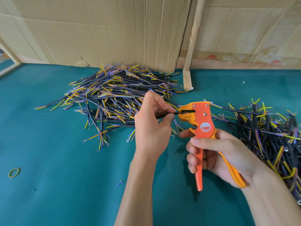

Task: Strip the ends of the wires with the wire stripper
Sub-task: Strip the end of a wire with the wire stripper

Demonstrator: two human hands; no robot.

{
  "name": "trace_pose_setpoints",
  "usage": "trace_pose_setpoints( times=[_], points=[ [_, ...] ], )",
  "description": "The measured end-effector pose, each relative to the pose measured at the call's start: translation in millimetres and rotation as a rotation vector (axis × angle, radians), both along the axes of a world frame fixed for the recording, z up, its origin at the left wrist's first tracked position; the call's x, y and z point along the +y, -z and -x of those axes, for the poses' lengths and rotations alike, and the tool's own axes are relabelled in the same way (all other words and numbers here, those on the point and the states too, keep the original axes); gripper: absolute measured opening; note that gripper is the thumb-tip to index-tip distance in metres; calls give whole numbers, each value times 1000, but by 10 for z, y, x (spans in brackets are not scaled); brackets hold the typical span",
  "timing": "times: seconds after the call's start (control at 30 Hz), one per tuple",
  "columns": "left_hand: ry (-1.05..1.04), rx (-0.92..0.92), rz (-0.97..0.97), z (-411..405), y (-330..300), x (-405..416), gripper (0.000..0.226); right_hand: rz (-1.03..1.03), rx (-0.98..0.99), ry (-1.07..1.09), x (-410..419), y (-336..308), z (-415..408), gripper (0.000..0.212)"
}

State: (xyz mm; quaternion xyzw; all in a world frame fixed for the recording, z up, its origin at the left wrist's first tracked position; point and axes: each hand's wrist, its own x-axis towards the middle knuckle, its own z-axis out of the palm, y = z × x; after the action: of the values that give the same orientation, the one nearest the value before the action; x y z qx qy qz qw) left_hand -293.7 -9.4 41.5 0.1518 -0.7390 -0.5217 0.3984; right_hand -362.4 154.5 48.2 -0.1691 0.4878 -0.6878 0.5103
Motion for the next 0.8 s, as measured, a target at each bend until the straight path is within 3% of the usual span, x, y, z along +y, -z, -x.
trace_pose_setpoints(
  times=[0.37,0.67,0.8],
  points=[
    [68,12,-73,-13,16,-22,35,-25,-18,85,-20,-3,-16,21],
    [71,57,-117,-43,-2,-30,35,19,-19,156,-67,9,-77,33],
    [17,-46,-45,-26,20,-21,27,74,-52,193,-62,31,-83,43]
  ],
)
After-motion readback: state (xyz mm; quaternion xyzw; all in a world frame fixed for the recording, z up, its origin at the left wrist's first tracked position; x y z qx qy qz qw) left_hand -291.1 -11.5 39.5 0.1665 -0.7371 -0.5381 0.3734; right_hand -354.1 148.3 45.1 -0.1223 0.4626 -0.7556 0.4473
